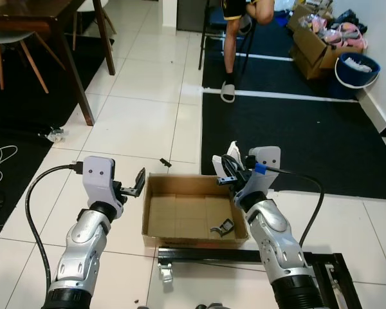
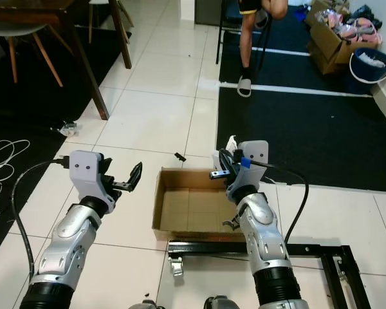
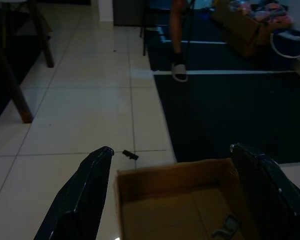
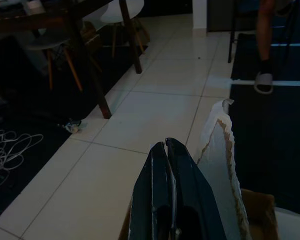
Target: Picking trash to rubbish bin
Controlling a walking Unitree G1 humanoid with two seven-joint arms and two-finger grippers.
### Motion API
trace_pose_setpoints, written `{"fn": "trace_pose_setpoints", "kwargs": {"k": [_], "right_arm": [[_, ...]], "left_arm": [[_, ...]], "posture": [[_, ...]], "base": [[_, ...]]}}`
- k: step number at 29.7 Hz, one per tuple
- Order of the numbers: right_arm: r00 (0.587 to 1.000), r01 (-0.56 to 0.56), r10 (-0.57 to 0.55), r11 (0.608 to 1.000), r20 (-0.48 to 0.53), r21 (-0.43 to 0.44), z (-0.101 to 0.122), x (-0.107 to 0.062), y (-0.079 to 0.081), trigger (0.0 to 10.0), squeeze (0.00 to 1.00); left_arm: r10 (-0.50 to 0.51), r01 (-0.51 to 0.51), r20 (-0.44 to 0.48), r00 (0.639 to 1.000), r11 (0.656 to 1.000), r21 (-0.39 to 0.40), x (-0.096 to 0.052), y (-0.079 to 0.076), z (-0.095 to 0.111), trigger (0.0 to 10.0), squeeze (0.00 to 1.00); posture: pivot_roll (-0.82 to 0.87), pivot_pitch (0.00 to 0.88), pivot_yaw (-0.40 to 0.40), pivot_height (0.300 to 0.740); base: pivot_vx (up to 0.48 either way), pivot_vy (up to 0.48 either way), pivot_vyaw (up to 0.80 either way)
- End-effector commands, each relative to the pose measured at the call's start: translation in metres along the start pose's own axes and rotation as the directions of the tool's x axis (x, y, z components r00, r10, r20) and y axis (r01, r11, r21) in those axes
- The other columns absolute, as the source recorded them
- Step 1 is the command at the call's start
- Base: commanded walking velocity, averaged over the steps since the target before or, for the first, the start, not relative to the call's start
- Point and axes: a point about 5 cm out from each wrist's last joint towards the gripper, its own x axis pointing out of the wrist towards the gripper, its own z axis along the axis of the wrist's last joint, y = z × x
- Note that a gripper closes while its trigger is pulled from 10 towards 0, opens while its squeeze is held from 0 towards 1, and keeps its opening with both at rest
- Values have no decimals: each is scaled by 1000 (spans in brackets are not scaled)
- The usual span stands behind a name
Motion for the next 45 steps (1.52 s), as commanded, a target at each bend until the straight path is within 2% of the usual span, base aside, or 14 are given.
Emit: {"fn": "trace_pose_setpoints", "kwargs": {"k": [1, 17, 20, 21, 22, 23, 26, 28, 35, 37, 45], "right_arm": [[1000, 10, -10, 1000, -22, 3, -5, -3, -2, 10000, 0], [1000, 15, -16, 1000, -10, -23, -4, -2, -4, 10000, 0], [999, 34, -34, 999, -7, -37, -3, 5, -9, 10000, 0], [998, 66, -67, 997, -4, -40, 0, 17, -17, 10000, 0], [997, 78, -78, 996, -3, -40, 1, 22, -19, 10000, 0], [997, 78, -78, 996, -3, -40, 1, 22, -19, 10000, 0], [998, 62, -63, 996, -18, -67, 7, 42, -22, 10000, 0], [998, 49, -51, 996, -26, -78, 10, 49, -21, 10000, 0], [998, 49, -53, 995, -43, -85, 13, 62, -19, 10000, 0], [997, 54, -59, 994, -48, -91, 13, 66, -18, 10000, 0], [997, 24, -31, 995, -65, -101, 7, 71, -6, 10000, 0]], "left_arm": [[2, -2, -27, 1000, 1000, -4, -4, 0, -6, 10000, 0], [8, -8, -20, 1000, 1000, 3, -4, 0, -7, 10000, 0], [9, -9, -19, 1000, 1000, 5, -3, 0, -6, 10000, 0], [16, -15, -19, 1000, 1000, 13, -1, 1, -6, 10000, 0], [19, -18, -19, 1000, 1000, 17, -1, 2, -6, 10000, 0], [19, -18, -19, 1000, 1000, 17, -1, 2, -6, 10000, 0], [20, -19, -7, 1000, 999, 46, 3, 2, -3, 10000, 0], [15, -14, -4, 1000, 998, 59, 5, 0, -2, 10000, 0], [8, -7, -6, 1000, 998, 58, 10, -1, 0, 10000, 0], [3, -3, -7, 1000, 998, 59, 10, -3, 0, 10000, 0], [-24, 25, -12, 1000, 998, 52, 9, -11, -2, 10000, 0]], "posture": [[27, 186, -24, 740], [24, 186, -26, 740], [22, 188, -25, 740], [19, 196, -28, 740], [19, 196, -28, 740], [19, 196, -28, 740], [33, 222, -54, 740], [37, 233, -62, 740], [37, 280, -75, 740], [38, 318, -73, 740], [31, 396, -81, 740]], "base": [[0, 0, 0], [0, 0, 0], [0, 0, 0], [0, 0, 0], [0, 0, 0], [0, 0, 0], [0, 0, 0], [0, 0, 0], [0, 0, 0], [0, 0, 0], [0, 0, 0]]}}
